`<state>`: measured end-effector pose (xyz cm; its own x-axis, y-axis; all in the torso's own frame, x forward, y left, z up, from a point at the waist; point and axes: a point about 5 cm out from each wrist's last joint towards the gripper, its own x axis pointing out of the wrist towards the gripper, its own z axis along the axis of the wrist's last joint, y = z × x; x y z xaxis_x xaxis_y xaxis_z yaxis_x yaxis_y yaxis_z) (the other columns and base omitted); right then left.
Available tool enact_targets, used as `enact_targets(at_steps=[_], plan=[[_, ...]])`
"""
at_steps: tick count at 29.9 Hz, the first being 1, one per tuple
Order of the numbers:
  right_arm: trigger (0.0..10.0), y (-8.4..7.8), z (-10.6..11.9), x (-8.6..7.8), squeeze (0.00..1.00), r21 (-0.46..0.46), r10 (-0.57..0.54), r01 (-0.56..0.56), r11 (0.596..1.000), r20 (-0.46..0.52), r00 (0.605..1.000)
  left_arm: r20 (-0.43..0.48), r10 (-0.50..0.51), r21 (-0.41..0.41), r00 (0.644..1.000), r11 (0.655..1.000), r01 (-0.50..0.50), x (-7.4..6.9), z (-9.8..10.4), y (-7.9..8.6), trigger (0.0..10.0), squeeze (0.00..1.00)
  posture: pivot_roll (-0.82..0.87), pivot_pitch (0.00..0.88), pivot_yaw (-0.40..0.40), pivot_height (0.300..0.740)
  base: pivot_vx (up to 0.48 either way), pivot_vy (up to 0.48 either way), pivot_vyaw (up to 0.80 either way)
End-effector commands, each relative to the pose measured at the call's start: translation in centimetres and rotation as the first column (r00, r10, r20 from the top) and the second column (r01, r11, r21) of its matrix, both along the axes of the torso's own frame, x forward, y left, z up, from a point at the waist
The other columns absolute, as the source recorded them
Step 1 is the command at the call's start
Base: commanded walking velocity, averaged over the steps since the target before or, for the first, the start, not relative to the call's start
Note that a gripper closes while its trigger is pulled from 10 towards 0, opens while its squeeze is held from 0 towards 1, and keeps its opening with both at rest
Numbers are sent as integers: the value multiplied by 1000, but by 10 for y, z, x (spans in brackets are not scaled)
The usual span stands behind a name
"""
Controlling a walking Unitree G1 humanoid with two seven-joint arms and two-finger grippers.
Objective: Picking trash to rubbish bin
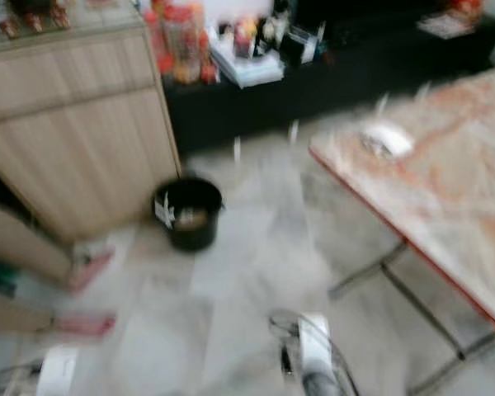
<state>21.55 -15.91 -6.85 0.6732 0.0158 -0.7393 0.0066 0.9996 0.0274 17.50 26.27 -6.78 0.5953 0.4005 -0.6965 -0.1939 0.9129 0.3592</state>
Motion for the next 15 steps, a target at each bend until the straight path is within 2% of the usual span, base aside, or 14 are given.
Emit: enact_targets(at_steps=[1, 14, 15], plan=[[10000, -12, -6, -11, 0, -17, -19, 18, 1000, -42, 999, -22, 0, -10, 1000, 1000, 0, -3, -4, -6, 10000, 0, 134, 110, 2, 740, 439, 0, 0], [10000, -9, -9, -17, 0, -19, 7, -8, 1000, -46, 999, -37, 0, -9, 999, 1000, -1, -8, -5, -4, 10000, 0, 136, 95, 8, 740, 439, 0, 0], [10000, -9, -8, -16, 0, -19, 7, -8, 1000, -43, 999, -36, -1, -7, 999, 1000, 0, -8, -5, -3, 10000, 0, 138, 96, 8, 740, 439, 0, 525]])
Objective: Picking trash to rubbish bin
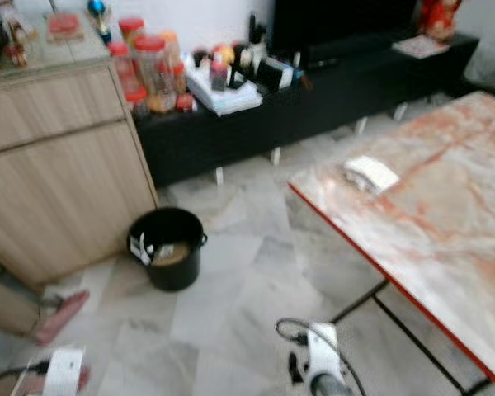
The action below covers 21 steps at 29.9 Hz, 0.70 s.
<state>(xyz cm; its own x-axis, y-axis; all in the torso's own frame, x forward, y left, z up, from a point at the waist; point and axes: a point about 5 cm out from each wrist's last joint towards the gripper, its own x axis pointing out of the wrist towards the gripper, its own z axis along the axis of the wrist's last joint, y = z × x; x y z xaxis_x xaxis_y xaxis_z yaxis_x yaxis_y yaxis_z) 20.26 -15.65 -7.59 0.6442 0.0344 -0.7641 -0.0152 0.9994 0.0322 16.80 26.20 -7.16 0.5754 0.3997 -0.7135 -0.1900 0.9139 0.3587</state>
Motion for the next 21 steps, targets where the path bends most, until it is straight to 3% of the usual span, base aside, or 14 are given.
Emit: enact_targets(at_steps=[1, 7, 21], plan=[[10000, -11, -1, -3, 0, -23, -17, 16, 1000, -3, 1000, -10, -7, 0, 1000, 1000, 7, 0, -1, -2, 10000, 0, 137, 96, 8, 740, 439, 0, 800], [10000, -9, -2, -4, 0, -15, -21, 21, 1000, -2, 1000, -10, -2, 5, 1000, 1000, 2, -2, -1, 1, 10000, 0, 140, 86, 20, 740, 439, 0, 680], [10000, -6, -1, -3, 0, 17, -36, 36, 999, 7, 999, -3, -26, 9, 1000, 1000, 26, 5, 2, 1, 10000, 0, 136, 112, 31, 740, 440, 0, 0]])
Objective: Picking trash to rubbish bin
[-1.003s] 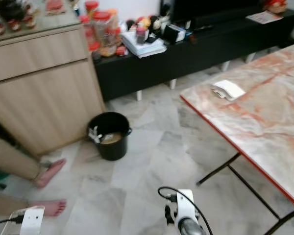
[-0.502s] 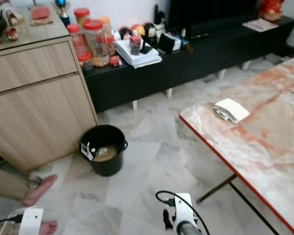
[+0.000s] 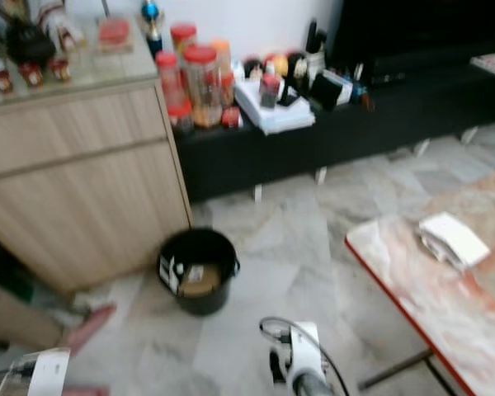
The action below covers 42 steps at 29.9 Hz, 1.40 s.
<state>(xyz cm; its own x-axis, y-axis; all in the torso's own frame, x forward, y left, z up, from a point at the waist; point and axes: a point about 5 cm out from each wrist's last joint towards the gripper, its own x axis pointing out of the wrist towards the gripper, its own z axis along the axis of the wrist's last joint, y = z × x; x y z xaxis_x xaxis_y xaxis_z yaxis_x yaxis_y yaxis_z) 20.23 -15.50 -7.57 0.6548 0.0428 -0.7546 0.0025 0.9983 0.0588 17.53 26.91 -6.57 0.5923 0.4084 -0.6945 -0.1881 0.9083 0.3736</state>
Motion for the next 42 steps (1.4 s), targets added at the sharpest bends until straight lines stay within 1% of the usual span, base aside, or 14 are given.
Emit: enact_targets(at_steps=[1, 9, 15, 18, 25, 27, 33, 34, 36, 37, 38, 39, 40, 42], plan=[[10000, -7, -1, -3, 0, -4, -23, 23, 1000, -4, 1000, -22, -18, -12, 1000, 1000, 18, -2, -4, -7, 10000, 0, 137, 113, 32, 740, 435, 0, 0], [10000, -6, -1, -3, 0, 20, -45, 45, 999, 5, 999, -25, -22, -14, 999, 1000, 21, -3, -4, -7, 10000, 0, 140, 122, 33, 740, 442, 0, 0], [10000, -5, 0, -3, 0, 17, -21, 21, 1000, 16, 1000, -28, -19, -12, 999, 1000, 18, -4, -5, -7, 10000, 0, 139, 128, 33, 740, 441, 0, 0], [10000, -4, -1, -3, 0, 13, -18, 17, 1000, 10, 1000, -26, -18, -12, 1000, 1000, 17, -4, -5, -7, 10000, 0, 142, 134, 32, 740, 440, 0, 590], [10000, -3, -2, -4, 0, 21, -19, 19, 1000, 1, 1000, -20, -19, -13, 1000, 1000, 19, -3, -4, -7, 10000, 0, 141, 140, 30, 740, 440, 0, 0], [10000, -4, -2, -5, 0, 18, -20, 20, 1000, -1, 1000, 2, -22, -9, 1000, 1000, 22, 1, -2, -7, 10000, 0, 138, 145, 28, 740, 0, 0, 0], [10000, -3, -1, -3, 0, 2, 20, -20, 1000, 1, 1000, 71, -82, 5, 994, 997, 81, 19, 7, -13, 10000, 0, 139, 148, 22, 740, 0, 0, 0], [10000, -3, 0, -1, 0, 3, 20, -20, 1000, 7, 1000, 86, -119, 7, 989, 993, 119, 27, 9, -19, 10000, 0, 142, 148, 22, 740, 0, 0, 0], [10000, -3, 2, 2, 0, 3, 18, -18, 1000, 17, 1000, 102, -178, 12, 979, 984, 177, 35, 12, -27, 10000, 0, 142, 152, 20, 740, 0, 0, 0], [10000, -3, 4, 5, 0, 2, 24, -24, 1000, 29, 999, 115, -266, 43, 957, 964, 263, 44, 16, -36, 10000, 0, 142, 152, 20, 740, 0, 0, 0], [10000, -2, 6, 9, 0, 3, 31, -31, 1000, 40, 999, 143, -326, 42, 934, 945, 324, 54, 21, -46, 10000, 0, 140, 155, 18, 740, 0, 0, 0], [10000, -2, 6, 9, 0, 3, 31, -31, 1000, 40, 999, 143, -326, 42, 934, 945, 324, 54, 21, -46, 10000, 0, 140, 155, 18, 740, 0, 0, 0], [10000, 0, 9, 14, 0, 4, 42, -42, 999, 55, 998, 184, -398, 30, 899, 916, 400, 67, 27, -62, 10000, 0, 140, 156, 15, 740, 0, 0, 0], [10000, 2, 13, 21, 0, 14, 57, -59, 998, 84, 995, 232, -473, 15, 850, 875, 483, 80, 35, -80, 10000, 0, 138, 157, 13, 740, 0, 0, 0]])
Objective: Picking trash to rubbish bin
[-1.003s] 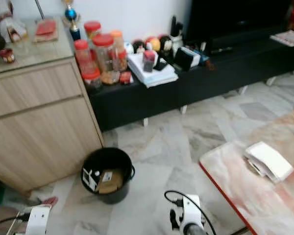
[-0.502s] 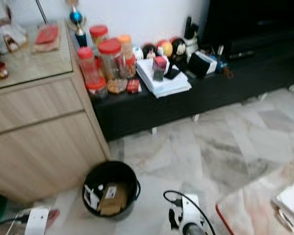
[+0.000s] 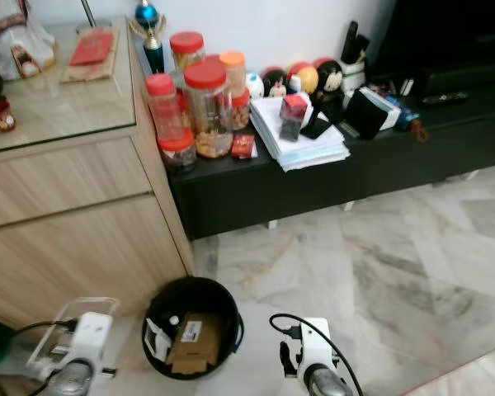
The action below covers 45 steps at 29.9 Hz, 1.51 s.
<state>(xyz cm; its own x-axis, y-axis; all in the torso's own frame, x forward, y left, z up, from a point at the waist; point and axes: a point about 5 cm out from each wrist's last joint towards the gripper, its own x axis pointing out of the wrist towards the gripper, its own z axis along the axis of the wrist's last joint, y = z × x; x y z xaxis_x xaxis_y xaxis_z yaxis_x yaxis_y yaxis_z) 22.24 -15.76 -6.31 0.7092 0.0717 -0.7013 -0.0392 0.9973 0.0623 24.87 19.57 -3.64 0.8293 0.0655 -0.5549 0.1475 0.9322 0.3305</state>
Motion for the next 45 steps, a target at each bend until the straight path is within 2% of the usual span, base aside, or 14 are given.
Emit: enact_targets(at_steps=[1, 4, 6, 7, 10, 14, 16, 20, 24, 25, 26, 27, 28, 45], plan=[[10000, 7, 3, 6, 0, 18, 36, -36, 999, 19, 999, 40, -115, -17, 993, 993, 115, 13, 9, -16, 10000, 0, 137, 157, 13, 740, 0, 0, 0], [10000, 20, 17, 25, 0, 55, 118, -122, 991, 80, 990, 119, -251, -79, 961, 962, 262, 36, 28, -51, 10000, 0, 126, 160, 10, 740, 0, 0, 0], [10000, 26, 24, 33, 0, 70, 154, -163, 984, 115, 981, 154, -307, -95, 939, 942, 323, 44, 37, -64, 10000, 0, 117, 165, 9, 740, 0, 0, 0], [10000, 26, 24, 33, 0, 70, 154, -163, 984, 115, 981, 154, -307, -95, 939, 942, 323, 44, 37, -64, 10000, 0, 117, 165, 9, 740, 0, 0, 0], [10000, 40, 44, 54, 0, 106, 222, -250, 962, 223, 949, 212, -356, -151, 910, 908, 391, 56, 52, -82, 10000, 0, 107, 173, 4, 740, 0, 0, 0], [10000, 47, 57, 66, 0, 112, 253, -296, 949, 293, 922, 224, -365, -170, 904, 898, 405, 60, 56, -86, 10000, 0, 97, 183, -1, 740, 0, 0, 0], [10000, 48, 66, 73, 0, 108, 251, -302, 947, 337, 908, 218, -337, -190, 916, 906, 379, 59, 54, -82, 10000, 0, 94, 193, -5, 740, 0, 0, 0], [10000, 48, 67, 75, 0, 101, 260, -310, 945, 342, 903, 196, -292, -211, 936, 920, 331, 54, 48, -75, 10000, 0, 99, 200, -9, 740, 0, 0, 0], [10000, 50, 67, 74, 0, 109, 260, -313, 944, 341, 903, 197, -280, -222, 940, 921, 321, 54, 48, -75, 10000, 0, 100, 203, -13, 740, 0, 0, 0], [10000, 50, 66, 73, 0, 110, 259, -312, 944, 340, 904, 202, -269, -217, 942, 926, 310, 54, 48, -74, 10000, 133, 101, 204, -13, 740, 0, 0, 0], [10000, 50, 66, 73, 0, 110, 259, -312, 944, 340, 904, 202, -269, -217, 942, 926, 310, 54, 48, -74, 10000, 133, 101, 204, -13, 740, 0, 0, 0], [10000, 50, 66, 73, 0, 110, 258, -311, 944, 340, 904, 203, -262, -219, 943, 927, 305, 54, 48, -74, 10000, 635, 99, 205, -15, 740, 0, 0, 0], [10000, 50, 65, 72, 0, 109, 257, -309, 945, 337, 906, 205, -253, -225, 945, 928, 297, 55, 48, -74, 10000, 1000, 99, 206, -16, 740, 0, 0, 0], [10000, 45, 58, 66, 0, 99, 236, -279, 955, 311, 920, 212, -245, -225, 946, 930, 292, 55, 49, -75, 10000, 1000, 103, 210, -16, 740, 0, 0, 0]])
